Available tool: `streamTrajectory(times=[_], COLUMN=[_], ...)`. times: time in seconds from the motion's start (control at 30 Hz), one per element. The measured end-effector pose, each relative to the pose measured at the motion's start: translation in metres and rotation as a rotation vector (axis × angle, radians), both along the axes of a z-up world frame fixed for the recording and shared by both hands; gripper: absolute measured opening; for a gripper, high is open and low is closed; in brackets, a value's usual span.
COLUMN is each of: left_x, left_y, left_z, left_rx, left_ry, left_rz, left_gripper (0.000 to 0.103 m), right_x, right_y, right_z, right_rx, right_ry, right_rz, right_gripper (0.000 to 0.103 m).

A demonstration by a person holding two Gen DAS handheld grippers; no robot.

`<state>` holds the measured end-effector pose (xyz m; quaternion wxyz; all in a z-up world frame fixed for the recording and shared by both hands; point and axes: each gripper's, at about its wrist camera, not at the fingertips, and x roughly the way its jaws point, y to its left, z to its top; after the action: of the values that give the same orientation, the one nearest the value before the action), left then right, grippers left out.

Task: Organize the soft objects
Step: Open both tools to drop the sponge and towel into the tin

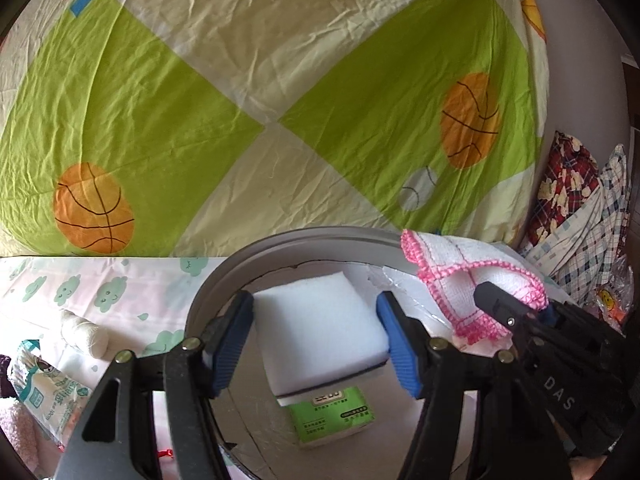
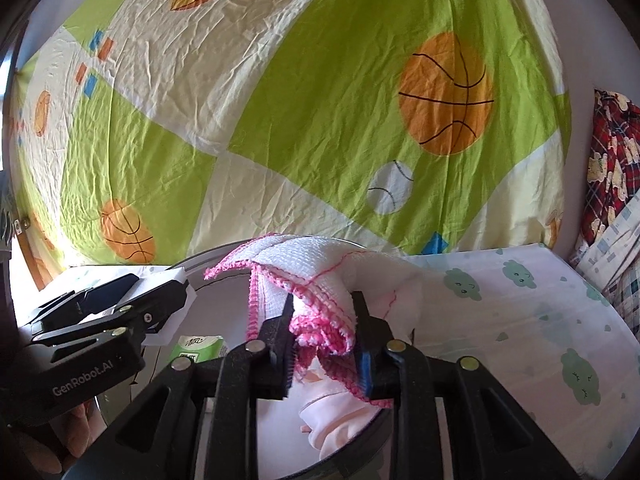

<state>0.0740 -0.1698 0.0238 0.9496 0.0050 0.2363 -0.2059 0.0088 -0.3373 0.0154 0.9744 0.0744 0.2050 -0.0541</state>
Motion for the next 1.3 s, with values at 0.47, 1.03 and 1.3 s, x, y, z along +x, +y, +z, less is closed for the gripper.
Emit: streamTrajectory(times=[0.47,1.03,1.3], left_x=[-0.010,-0.051,-0.066], left_y=[0.045,0.041,0.045], left_z=[0.011,-0.006,-0.006], left_rx=[-0.119,0.083,0.105], left_ry=[-0.005,-0.103,-0.129], left_rz=[0.142,0.175,0.166], left_gripper=[0.103,0.103,0.103], right_x=[-0.036,-0.057,-0.071], right_y=[-0.025,-0.011,0.002], right_z=[0.016,0.014,0.014], right_rx=[0.068,0.073,0.072], right_ry=[-0.187,-0.223,-0.224], right_rz=[-0.180,-0.254,-0.284], right_gripper=[0.077,0.077,0.077])
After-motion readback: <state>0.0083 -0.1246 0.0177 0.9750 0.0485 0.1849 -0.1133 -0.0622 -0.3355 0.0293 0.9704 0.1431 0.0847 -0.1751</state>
